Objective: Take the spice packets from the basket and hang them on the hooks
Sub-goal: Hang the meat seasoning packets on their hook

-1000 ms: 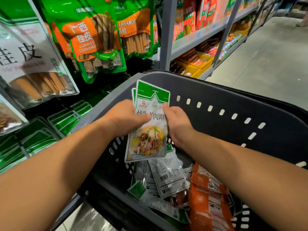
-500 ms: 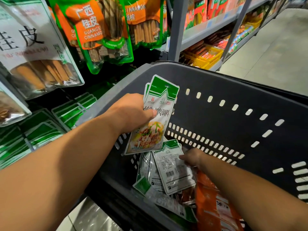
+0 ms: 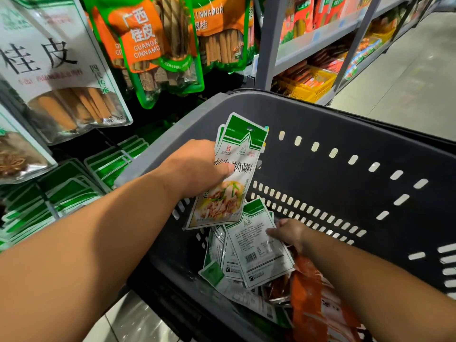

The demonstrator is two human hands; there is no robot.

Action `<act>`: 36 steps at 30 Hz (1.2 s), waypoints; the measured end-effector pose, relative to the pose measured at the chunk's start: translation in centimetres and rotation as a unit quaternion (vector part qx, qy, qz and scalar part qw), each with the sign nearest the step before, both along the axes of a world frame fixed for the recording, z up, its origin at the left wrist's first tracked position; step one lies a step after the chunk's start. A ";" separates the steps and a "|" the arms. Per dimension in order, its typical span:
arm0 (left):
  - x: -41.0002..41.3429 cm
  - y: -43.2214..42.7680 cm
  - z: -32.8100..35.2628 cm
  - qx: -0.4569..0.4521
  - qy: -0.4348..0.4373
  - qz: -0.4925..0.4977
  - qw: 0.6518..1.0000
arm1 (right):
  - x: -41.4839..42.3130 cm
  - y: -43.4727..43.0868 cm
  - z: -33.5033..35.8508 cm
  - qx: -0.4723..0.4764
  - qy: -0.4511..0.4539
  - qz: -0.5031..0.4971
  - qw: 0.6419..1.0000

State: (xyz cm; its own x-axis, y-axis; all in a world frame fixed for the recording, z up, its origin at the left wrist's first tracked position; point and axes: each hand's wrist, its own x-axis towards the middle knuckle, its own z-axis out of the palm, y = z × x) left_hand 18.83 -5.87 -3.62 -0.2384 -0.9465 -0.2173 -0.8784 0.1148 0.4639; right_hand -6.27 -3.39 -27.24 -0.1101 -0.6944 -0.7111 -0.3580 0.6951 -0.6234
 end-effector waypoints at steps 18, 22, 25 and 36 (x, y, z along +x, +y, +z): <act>-0.8 -0.2 0.4 -0.002 0.041 0.027 0.999 | 0.3 1.7 18.3 -0.279 -0.173 -0.095 0.940; -1.0 0.3 0.4 0.017 0.089 0.011 0.996 | 3.1 2.5 18.7 -0.308 -0.174 -0.069 0.933; -1.2 0.4 0.6 0.006 0.109 -0.003 0.994 | 5.1 3.0 19.0 -0.325 -0.132 -0.021 0.936; -1.1 0.0 0.7 -0.047 0.054 -0.009 0.997 | 6.0 1.8 17.2 -0.339 -0.168 -0.041 0.925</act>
State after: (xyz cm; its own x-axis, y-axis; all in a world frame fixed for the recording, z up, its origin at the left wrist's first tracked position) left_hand 17.76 -5.83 -2.93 -0.2727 -0.9568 -0.1005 -0.8209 0.1770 0.5429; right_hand -0.32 -1.55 -10.07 -0.0338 -0.9924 -0.1187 -0.0290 0.1197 -0.9924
